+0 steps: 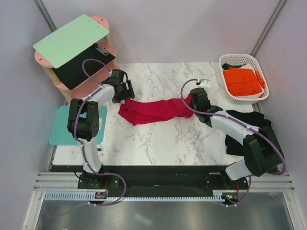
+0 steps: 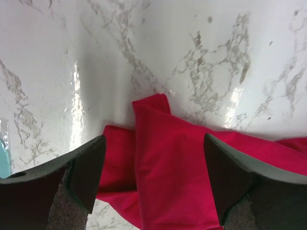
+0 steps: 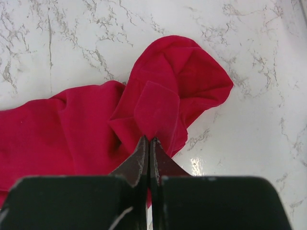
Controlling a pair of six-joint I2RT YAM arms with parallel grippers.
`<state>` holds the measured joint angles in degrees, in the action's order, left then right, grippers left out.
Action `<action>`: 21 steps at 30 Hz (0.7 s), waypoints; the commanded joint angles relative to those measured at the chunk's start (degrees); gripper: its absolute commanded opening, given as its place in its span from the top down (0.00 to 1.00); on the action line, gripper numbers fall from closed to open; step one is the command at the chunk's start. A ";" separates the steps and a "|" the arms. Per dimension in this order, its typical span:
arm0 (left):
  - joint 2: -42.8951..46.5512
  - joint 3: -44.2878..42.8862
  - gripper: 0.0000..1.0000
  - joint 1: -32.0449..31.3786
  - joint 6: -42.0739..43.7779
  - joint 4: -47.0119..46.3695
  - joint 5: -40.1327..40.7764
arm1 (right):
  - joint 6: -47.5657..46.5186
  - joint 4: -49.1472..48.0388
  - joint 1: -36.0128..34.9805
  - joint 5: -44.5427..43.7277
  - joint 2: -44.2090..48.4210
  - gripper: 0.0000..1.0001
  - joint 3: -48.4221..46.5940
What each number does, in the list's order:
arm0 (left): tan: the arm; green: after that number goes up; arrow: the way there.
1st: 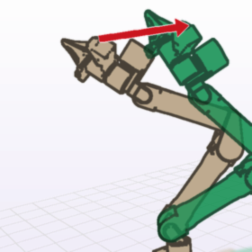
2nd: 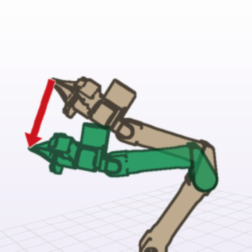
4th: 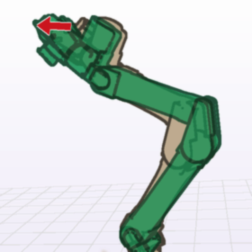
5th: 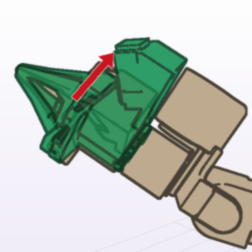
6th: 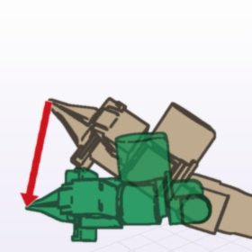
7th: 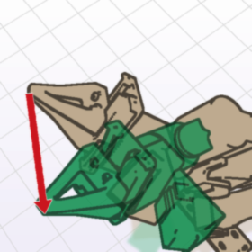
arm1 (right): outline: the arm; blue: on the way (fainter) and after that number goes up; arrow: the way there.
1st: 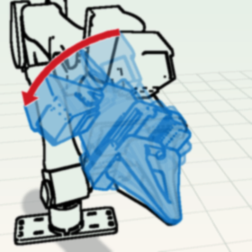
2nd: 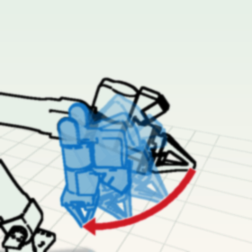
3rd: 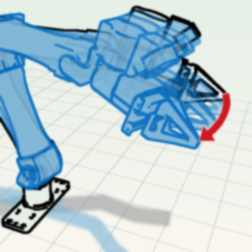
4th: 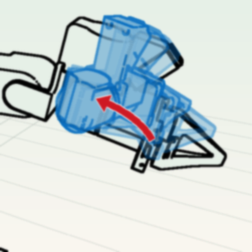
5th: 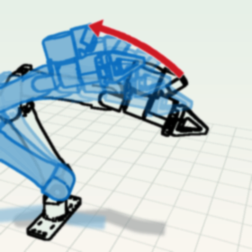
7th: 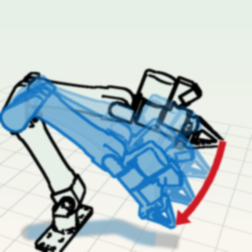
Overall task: Fold and stack the t-shirts
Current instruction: Flatten out the tshirt
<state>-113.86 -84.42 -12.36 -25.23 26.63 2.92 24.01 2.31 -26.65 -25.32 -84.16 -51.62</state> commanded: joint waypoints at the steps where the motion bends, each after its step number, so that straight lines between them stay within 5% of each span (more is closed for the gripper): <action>1: 3.29 4.87 0.12 0.06 -0.08 -2.02 -0.11 | 0.95 -1.87 0.11 1.15 -0.56 1.00 -2.70; 11: 10.41 14.81 0.36 0.23 -3.50 -8.08 -3.80 | 1.13 -1.87 0.20 2.73 -2.41 0.99 -3.40; 17: 14.10 17.80 0.24 0.23 -3.42 -8.17 -3.45 | 1.30 -3.36 0.11 3.52 -3.03 0.99 -3.40; 20: 15.51 19.12 0.36 0.23 -3.77 -9.40 -3.62 | 1.30 -3.54 0.20 4.05 -3.55 0.99 -3.58; 21: 15.51 19.29 0.58 0.23 -3.77 -10.54 -3.71 | 1.48 -3.54 0.11 4.14 -3.64 0.99 -3.58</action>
<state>-101.69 -66.24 -12.08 -27.66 20.08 -0.10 24.32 1.58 -26.61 -22.26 -87.18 -52.77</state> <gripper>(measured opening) 0.663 0.011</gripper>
